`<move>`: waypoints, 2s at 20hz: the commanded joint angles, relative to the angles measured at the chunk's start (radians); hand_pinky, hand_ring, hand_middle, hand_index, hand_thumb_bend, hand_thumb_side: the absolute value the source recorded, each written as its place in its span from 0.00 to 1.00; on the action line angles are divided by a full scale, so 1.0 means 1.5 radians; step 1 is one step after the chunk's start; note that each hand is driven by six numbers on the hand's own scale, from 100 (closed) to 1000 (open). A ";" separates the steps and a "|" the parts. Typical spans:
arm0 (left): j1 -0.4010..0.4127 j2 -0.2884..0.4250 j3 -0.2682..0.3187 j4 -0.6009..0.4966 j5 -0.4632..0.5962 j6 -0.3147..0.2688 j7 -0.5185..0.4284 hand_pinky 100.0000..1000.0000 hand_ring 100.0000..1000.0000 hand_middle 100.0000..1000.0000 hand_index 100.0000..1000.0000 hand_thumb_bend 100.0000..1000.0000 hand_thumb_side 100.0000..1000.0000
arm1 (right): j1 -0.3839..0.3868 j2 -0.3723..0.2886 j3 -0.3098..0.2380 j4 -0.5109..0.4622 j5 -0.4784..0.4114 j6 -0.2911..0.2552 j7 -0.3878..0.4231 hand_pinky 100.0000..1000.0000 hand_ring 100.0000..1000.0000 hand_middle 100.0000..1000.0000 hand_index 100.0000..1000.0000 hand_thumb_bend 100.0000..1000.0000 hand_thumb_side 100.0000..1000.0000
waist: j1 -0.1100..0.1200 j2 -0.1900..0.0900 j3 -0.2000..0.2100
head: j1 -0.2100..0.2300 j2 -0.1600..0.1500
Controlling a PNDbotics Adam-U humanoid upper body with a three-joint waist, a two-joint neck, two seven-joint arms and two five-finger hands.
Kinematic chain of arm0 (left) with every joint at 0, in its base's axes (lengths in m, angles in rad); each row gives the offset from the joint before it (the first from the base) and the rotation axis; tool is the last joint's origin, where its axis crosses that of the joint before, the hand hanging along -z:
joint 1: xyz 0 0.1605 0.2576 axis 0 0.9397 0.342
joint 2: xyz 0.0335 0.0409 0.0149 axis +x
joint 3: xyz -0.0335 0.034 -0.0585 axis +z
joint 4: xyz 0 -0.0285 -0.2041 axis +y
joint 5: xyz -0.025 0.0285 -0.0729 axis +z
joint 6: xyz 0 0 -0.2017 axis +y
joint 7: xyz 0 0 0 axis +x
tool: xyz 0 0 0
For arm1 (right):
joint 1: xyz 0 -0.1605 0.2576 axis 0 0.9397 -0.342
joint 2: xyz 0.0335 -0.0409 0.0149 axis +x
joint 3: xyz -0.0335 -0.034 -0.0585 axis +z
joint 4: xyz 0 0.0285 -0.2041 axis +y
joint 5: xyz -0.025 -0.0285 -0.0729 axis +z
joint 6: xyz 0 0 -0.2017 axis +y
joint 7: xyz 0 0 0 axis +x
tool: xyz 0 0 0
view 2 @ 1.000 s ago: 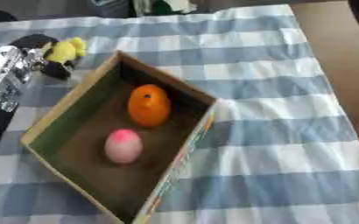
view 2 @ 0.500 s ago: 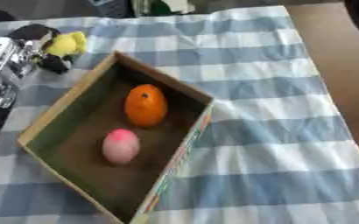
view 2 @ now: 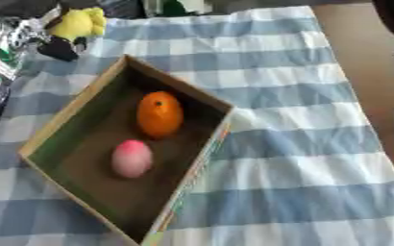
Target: Pick up objects on the table and place them in the box.
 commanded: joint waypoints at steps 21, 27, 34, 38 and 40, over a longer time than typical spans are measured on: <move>0.113 0.148 -0.141 -0.444 0.222 -0.032 -0.082 0.42 0.61 0.57 0.57 0.00 0.17 | -0.016 0.002 0.002 -0.019 -0.013 0.006 -0.016 0.90 0.78 0.63 0.82 0.00 0.77 | -0.003 -0.036 0.007 | -0.014 0.011; 0.143 0.184 -0.183 -0.445 0.204 -0.054 -0.134 0.44 0.62 0.60 0.59 0.00 0.16 | -0.015 0.002 0.002 -0.021 -0.014 0.008 -0.020 0.90 0.78 0.63 0.82 0.00 0.76 | -0.002 -0.039 0.007 | -0.014 0.012; 0.162 0.193 -0.208 -0.436 0.201 -0.062 -0.153 0.44 0.63 0.60 0.61 0.00 0.16 | -0.016 0.003 0.003 -0.025 -0.017 0.009 -0.022 0.90 0.78 0.63 0.82 0.00 0.76 | -0.001 -0.038 0.005 | -0.011 0.013; 0.174 0.195 -0.222 -0.431 0.192 -0.062 -0.155 0.45 0.65 0.63 0.69 0.00 0.17 | -0.016 0.002 0.002 -0.027 -0.017 0.010 -0.023 0.90 0.78 0.63 0.82 0.00 0.76 | -0.001 -0.036 0.004 | -0.008 0.015; 0.178 0.194 -0.226 -0.432 0.186 -0.060 -0.154 0.47 0.69 0.66 0.77 0.00 0.35 | -0.015 0.002 0.001 -0.028 -0.017 0.011 -0.023 0.90 0.78 0.63 0.82 0.00 0.76 | -0.001 -0.035 0.005 | -0.007 0.014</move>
